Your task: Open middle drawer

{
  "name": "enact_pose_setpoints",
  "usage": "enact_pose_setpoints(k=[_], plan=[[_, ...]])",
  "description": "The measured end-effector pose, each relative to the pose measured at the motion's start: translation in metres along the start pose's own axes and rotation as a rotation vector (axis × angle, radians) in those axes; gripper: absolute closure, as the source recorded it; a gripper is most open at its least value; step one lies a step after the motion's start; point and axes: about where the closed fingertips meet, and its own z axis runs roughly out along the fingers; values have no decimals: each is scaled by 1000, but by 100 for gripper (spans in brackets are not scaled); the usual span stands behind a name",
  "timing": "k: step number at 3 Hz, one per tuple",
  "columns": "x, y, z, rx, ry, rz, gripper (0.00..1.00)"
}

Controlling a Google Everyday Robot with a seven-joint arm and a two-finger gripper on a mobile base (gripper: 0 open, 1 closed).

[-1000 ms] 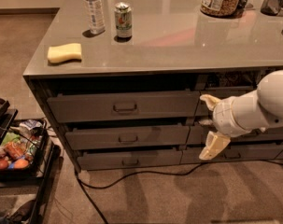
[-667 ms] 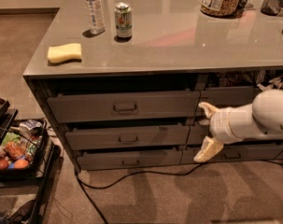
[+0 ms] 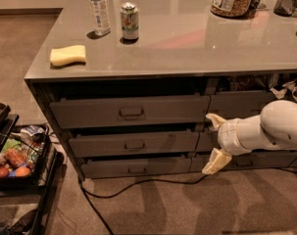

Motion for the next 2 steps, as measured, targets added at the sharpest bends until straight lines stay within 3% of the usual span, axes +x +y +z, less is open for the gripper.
enact_pose_setpoints(k=[1, 2], plan=[[5, 4, 17, -31, -43, -39, 0], [15, 2, 67, -64, -132, -85, 0]])
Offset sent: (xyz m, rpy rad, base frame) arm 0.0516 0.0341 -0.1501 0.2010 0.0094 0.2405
